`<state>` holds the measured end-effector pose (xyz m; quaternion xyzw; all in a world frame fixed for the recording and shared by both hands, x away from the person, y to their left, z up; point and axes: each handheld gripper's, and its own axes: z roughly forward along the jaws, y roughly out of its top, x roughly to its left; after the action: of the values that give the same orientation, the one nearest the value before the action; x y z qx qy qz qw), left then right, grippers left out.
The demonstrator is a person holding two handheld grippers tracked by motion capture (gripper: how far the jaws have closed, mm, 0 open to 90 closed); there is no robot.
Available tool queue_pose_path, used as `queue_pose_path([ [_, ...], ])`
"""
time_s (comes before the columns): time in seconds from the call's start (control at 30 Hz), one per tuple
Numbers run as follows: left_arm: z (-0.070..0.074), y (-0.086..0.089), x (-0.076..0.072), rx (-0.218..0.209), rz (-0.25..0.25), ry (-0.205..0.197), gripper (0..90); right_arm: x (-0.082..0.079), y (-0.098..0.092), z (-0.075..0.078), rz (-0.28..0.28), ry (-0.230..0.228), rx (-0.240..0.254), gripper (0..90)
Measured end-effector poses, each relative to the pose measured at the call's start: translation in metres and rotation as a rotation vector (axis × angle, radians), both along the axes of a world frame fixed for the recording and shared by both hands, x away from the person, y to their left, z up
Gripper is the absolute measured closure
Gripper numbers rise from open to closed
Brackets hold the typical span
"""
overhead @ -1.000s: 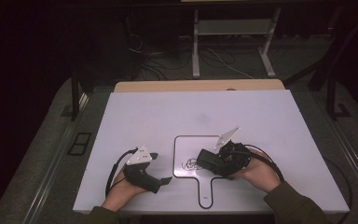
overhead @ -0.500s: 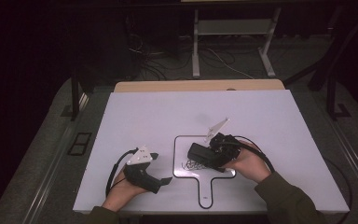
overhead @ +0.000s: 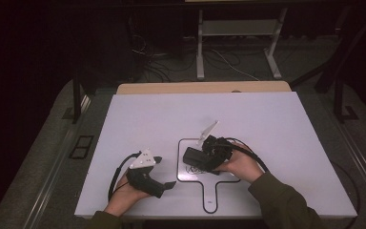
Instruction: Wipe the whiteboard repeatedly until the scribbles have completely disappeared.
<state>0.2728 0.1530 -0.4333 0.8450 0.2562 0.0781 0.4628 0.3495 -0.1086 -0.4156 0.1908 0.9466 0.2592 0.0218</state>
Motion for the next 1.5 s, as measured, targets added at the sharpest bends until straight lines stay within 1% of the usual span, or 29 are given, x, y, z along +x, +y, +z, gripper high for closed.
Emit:
queue_pose_path([
  [0.23, 0.000, 0.000, 0.000, 0.004, -0.004, 0.001, 0.0, -0.002, 0.005, -0.006, 0.020, 0.011, -0.010, 38.6],
  [0.3, 0.000, 0.000, 0.000, 0.003, -0.003, 0.001, 0.0, -0.003, 0.007, -0.008, 0.020, 0.014, -0.019, 38.6],
  [0.37, 0.000, 0.000, 0.000, 0.005, -0.004, 0.000, 0.0, -0.002, 0.007, -0.008, 0.017, 0.016, -0.016, 38.6],
  [0.57, -0.001, -0.001, 0.000, 0.005, -0.005, 0.002, 0.0, 0.001, 0.003, -0.008, -0.013, -0.018, -0.041, 38.6],
  [0.63, -0.001, -0.001, 0.000, 0.004, -0.005, 0.002, 0.0, 0.001, 0.003, -0.008, -0.009, -0.020, -0.039, 38.6],
  [0.73, -0.001, -0.001, 0.000, 0.003, -0.007, 0.004, 0.0, -0.005, 0.008, -0.008, 0.025, -0.012, -0.035, 38.5],
  [0.83, -0.001, -0.001, 0.000, 0.003, -0.006, 0.004, 0.0, -0.009, 0.013, -0.008, 0.042, -0.010, -0.036, 38.5],
  [0.93, 0.000, -0.001, 0.000, 0.005, -0.007, 0.003, 0.0, -0.007, 0.012, -0.008, 0.034, 0.001, -0.030, 38.6],
  [1.0, 0.000, -0.001, 0.000, 0.004, -0.007, 0.003, 0.0, -0.004, 0.009, -0.008, 0.008, -0.011, -0.042, 38.5],
  [1.07, 0.000, -0.001, 0.000, 0.003, -0.008, 0.003, 0.0, 0.000, 0.004, -0.008, -0.015, -0.009, -0.045, 38.5],
  [1.13, -0.001, -0.001, 0.000, 0.001, -0.010, 0.004, 0.0, 0.001, 0.001, -0.008, -0.018, -0.007, -0.040, 38.5],
  [1.23, -0.001, -0.001, 0.000, 0.002, -0.012, 0.003, 0.0, -0.004, 0.006, -0.008, 0.006, -0.008, -0.042, 38.5],
  [1.27, 0.000, -0.001, 0.000, 0.002, -0.012, 0.003, 0.0, -0.007, 0.010, -0.008, 0.019, -0.003, -0.037, 38.5],
  [1.37, 0.000, -0.001, 0.000, 0.001, -0.013, -0.001, 0.0, -0.014, 0.018, -0.007, 0.056, -0.005, -0.041, 38.5],
  [1.4, 0.000, -0.001, 0.000, 0.001, -0.013, -0.001, 0.0, -0.015, 0.020, -0.008, 0.063, -0.005, -0.039, 38.5],
  [1.5, 0.000, -0.001, 0.000, 0.004, -0.014, -0.002, 0.0, -0.015, 0.020, -0.007, 0.056, 0.007, -0.038, 38.5],
])
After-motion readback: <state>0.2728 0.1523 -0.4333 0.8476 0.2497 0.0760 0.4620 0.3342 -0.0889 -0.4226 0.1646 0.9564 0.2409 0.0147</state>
